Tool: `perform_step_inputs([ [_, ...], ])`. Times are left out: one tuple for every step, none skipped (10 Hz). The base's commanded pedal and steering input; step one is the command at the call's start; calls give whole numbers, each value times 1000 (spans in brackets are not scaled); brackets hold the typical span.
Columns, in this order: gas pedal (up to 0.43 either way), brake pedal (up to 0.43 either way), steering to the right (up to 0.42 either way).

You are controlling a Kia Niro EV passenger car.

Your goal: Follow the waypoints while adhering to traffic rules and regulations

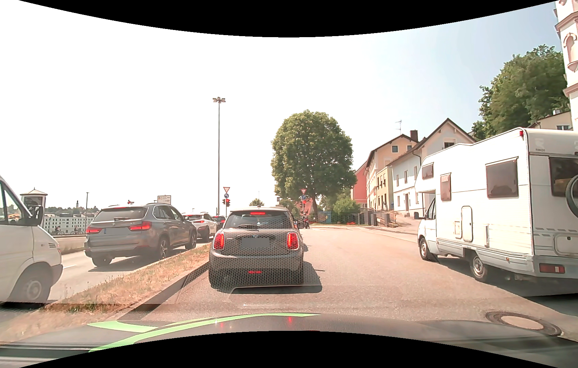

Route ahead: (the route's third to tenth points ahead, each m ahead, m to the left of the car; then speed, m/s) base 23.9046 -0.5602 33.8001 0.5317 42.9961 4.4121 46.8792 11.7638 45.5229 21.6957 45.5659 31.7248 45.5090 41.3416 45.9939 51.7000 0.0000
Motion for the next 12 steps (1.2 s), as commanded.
perform_step_inputs([
  [0, 317, -6],
  [0, 317, -6],
  [0, 317, -6],
  [0, 317, -6],
  [0, 317, -6],
  [0, 317, -6],
  [0, 317, -6],
  [0, 317, -6],
  [0, 317, -6],
  [0, 317, -6],
  [0, 317, -6],
  [0, 317, -6],
])
